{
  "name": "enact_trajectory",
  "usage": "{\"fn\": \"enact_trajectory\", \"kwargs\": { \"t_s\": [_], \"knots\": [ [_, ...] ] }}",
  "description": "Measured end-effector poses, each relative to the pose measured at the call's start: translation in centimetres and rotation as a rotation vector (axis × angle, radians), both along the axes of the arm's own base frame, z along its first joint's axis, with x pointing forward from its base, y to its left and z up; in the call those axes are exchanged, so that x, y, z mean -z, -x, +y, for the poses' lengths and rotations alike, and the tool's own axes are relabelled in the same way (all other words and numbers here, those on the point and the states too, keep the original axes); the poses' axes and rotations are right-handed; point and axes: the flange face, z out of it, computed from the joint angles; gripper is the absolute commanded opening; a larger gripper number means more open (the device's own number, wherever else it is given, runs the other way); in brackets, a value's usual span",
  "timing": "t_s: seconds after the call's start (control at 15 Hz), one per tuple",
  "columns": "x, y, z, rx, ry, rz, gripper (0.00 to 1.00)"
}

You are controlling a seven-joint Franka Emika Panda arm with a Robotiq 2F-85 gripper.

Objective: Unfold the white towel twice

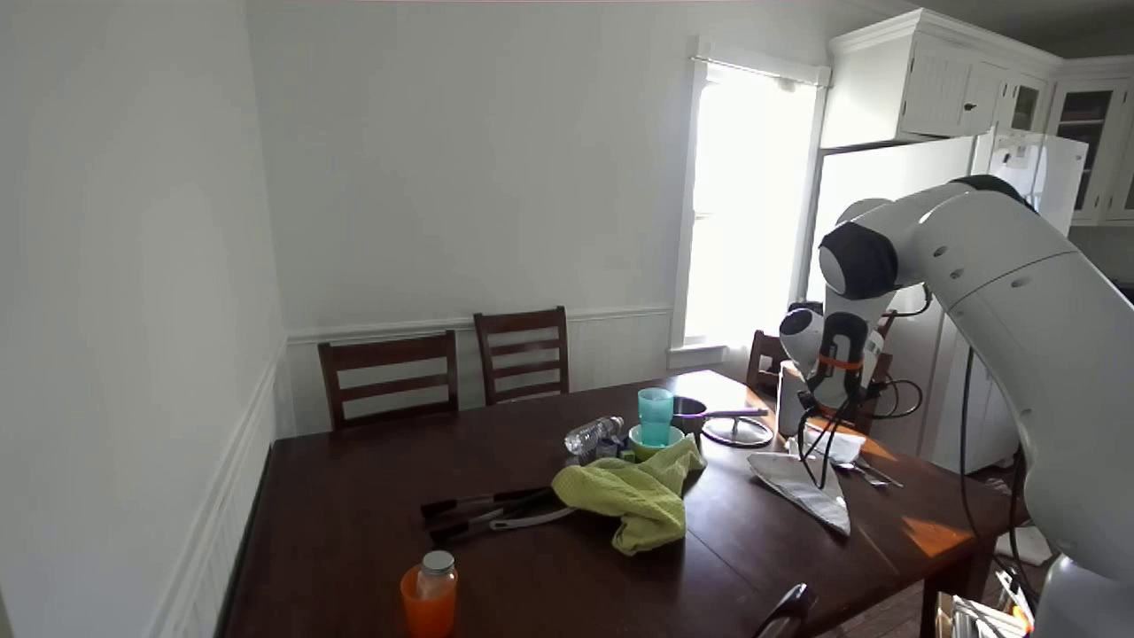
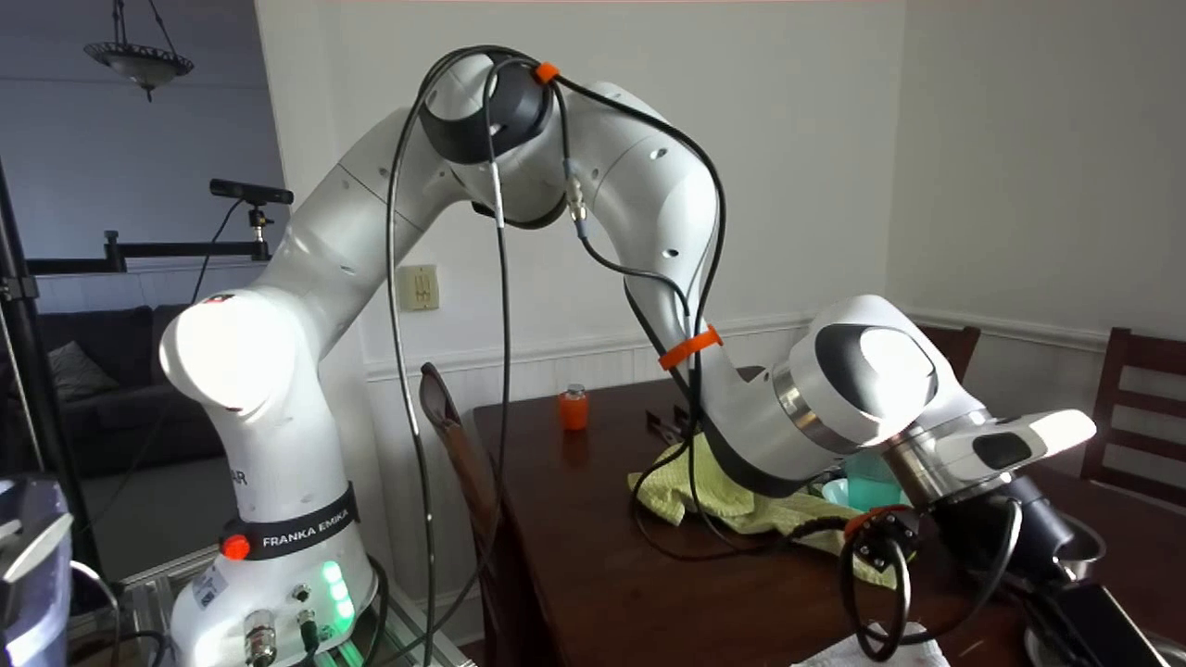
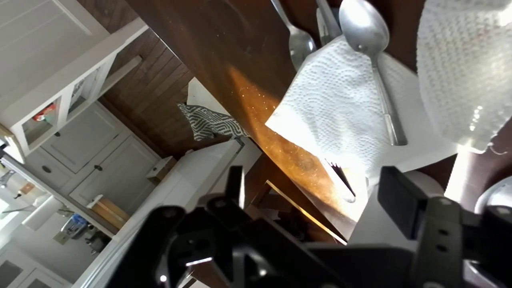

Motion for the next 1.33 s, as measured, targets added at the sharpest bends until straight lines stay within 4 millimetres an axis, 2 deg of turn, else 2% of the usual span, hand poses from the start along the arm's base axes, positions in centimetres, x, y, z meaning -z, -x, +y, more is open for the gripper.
{"fn": "enact_trajectory", "kwargs": {
  "t_s": [0.27,0.4,0.6,0.87,0.93,1.07,1.33],
  "knots": [
    [-1.6,1.9,0.5,-0.052,-0.076,-0.006,1.00],
    [-1.7,2.7,1.1,-0.092,-0.124,0.007,1.00],
    [-1.0,4.1,1.8,-0.142,-0.223,0.023,1.00],
    [1.2,4.6,3.0,-0.221,-0.385,0.025,1.00],
    [1.6,4.5,3.2,-0.240,-0.425,0.023,0.77],
    [2.2,4.2,3.8,-0.274,-0.498,0.023,0.66],
    [3.1,3.8,5.0,-0.297,-0.614,0.071,0.36]
  ]
}}
